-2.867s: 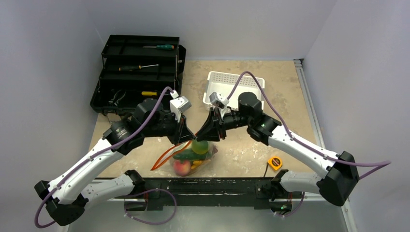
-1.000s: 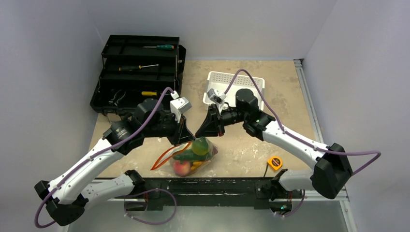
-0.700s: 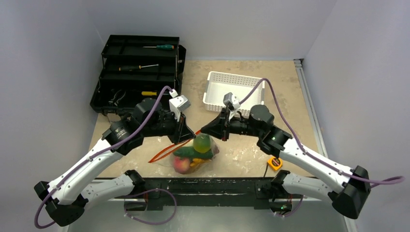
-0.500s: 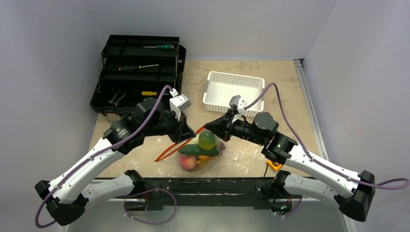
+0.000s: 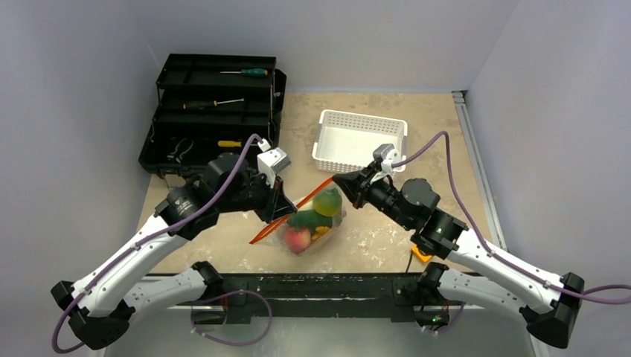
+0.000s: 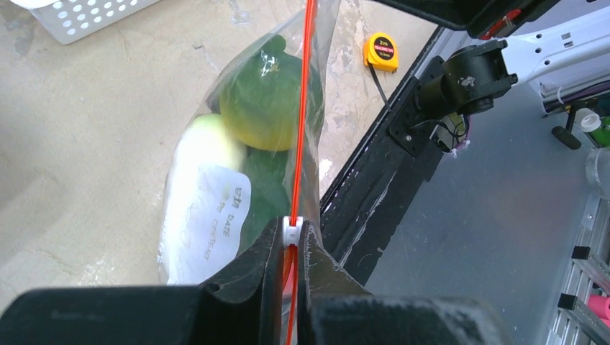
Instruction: Place the food in the zip-top bag and seal the zipper
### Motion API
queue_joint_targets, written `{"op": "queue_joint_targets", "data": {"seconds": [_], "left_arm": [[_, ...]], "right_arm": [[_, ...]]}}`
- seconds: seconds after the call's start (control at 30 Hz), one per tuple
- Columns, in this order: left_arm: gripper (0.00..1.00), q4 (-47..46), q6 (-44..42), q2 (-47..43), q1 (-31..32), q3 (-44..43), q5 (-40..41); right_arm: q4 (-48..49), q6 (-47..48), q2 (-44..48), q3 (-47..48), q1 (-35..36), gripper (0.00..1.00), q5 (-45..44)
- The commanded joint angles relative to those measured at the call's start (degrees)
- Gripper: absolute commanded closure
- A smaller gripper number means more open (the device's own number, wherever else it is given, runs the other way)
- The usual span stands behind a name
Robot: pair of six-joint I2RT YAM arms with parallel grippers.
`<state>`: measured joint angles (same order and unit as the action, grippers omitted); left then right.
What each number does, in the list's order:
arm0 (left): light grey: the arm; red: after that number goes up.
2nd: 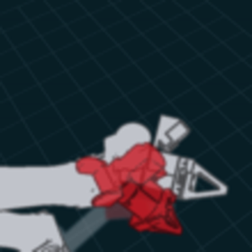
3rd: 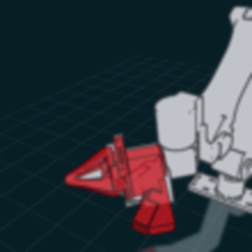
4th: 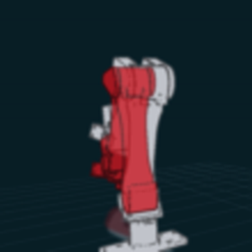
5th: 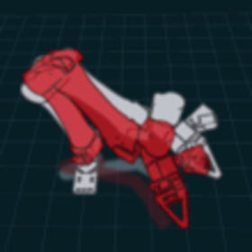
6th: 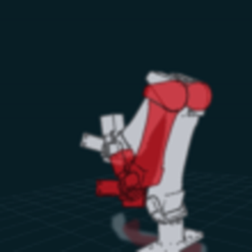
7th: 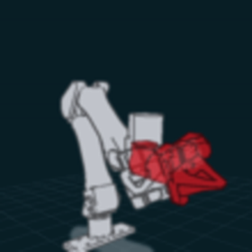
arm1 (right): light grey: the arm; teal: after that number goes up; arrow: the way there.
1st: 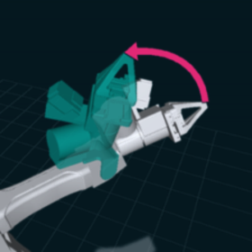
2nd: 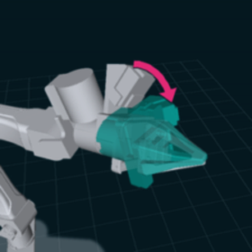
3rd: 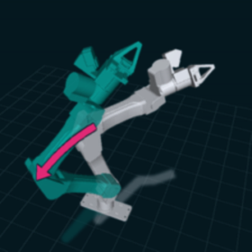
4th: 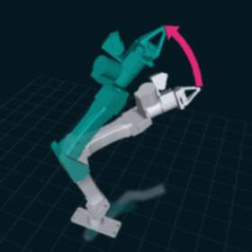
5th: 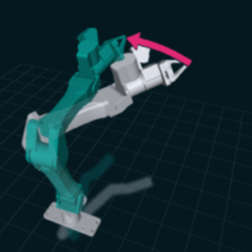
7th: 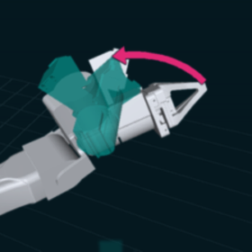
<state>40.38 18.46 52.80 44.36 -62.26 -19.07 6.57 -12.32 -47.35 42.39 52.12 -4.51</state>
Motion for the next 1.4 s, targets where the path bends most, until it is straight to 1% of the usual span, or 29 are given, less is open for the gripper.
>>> {"op": "queue_joint_targets", "data": {"seconds": [0.0,0.27,0.43,0.5,0.53,0.57,0.63,0.67,0.7,0.73,0.8,0.83,0.93,1.0,1.2,1.3,1.37], "left_arm": [[1.0,4.53,-0.39,-2.76,0.11,-0.22,0.63],[1.0,7.47,-0.2,-5.96,0.11,2.19,2.34],[1.0,9.13,-0.09,-8.02,0.11,3.96,3.14],[1.0,9.44,-0.13,-8.75,0.11,4.68,3.31],[1.0,9.34,-0.05,-8.94,0.09,4.89,3.33],[1.0,8.94,-0.01,-9.09,0.11,5.2,3.08],[1.0,8.36,0.07,-8.8,0.11,5.15,2.32],[1.0,8.13,0.01,-8.58,0.11,4.94,2.04],[1.0,7.95,0.0,-8.26,0.11,4.53,1.94],[1.0,7.57,-0.04,-7.98,0.11,4.1,1.81],[1.0,6.71,-0.24,-7.32,0.11,3.46,1.16],[1.0,6.34,-0.34,-7.02,0.11,3.15,0.92],[1.0,6.11,-0.59,-5.94,0.11,2.04,0.3],[1.0,5.99,-0.62,-5.69,0.11,1.71,-0.17],[1.0,5.05,-0.7,-5.61,0.11,1.63,-1.13],[1.0,4.97,-0.88,-5.29,0.11,1.61,-1.71],[1.0,4.9,-0.99,-5.32,0.11,1.52,-1.71]], "right_arm": [[2.35,1.75,2.98,-0.25,-0.87,1.0,-10.78],[-0.88,0.94,4.9,-1.97,-0.95,1.0,-18.91],[-2.81,0.52,6.7,-3.3,-0.97,1.0,-21.34],[-3.3,0.83,7.05,-3.77,-0.96,1.0,-20.5],[-3.61,1.32,7.09,-3.68,-0.97,1.0,-17.97],[-3.91,3.02,6.99,-3.22,-0.97,1.0,-12.74],[-7.89,8.33,4.82,0.24,-0.97,1.0,0.64],[-11.5,12.2,2.22,3.13,-0.87,0.96,6.66],[-14.92,14.61,-0.86,6.72,-0.88,0.83,11.37],[-18.18,15.82,-3.95,10.01,-0.88,0.72,14.13],[-21.66,18.55,-8.54,14.72,-0.87,0.57,19.42],[-21.49,19.75,-9.93,15.49,-0.87,0.48,22.44],[-18.9,21.98,-12.73,16.4,-0.83,0.28,29.8],[-19.46,25.85,-15.79,18.32,-0.53,0.25,35.57],[-25.59,37.88,-23.57,26.27,-0.26,0.23,47.97],[-28.19,39.74,-27.81,29.93,-0.26,0.26,49.92],[-32.54,42.66,-31.39,33.32,-0.28,0.29,51.51]]}}
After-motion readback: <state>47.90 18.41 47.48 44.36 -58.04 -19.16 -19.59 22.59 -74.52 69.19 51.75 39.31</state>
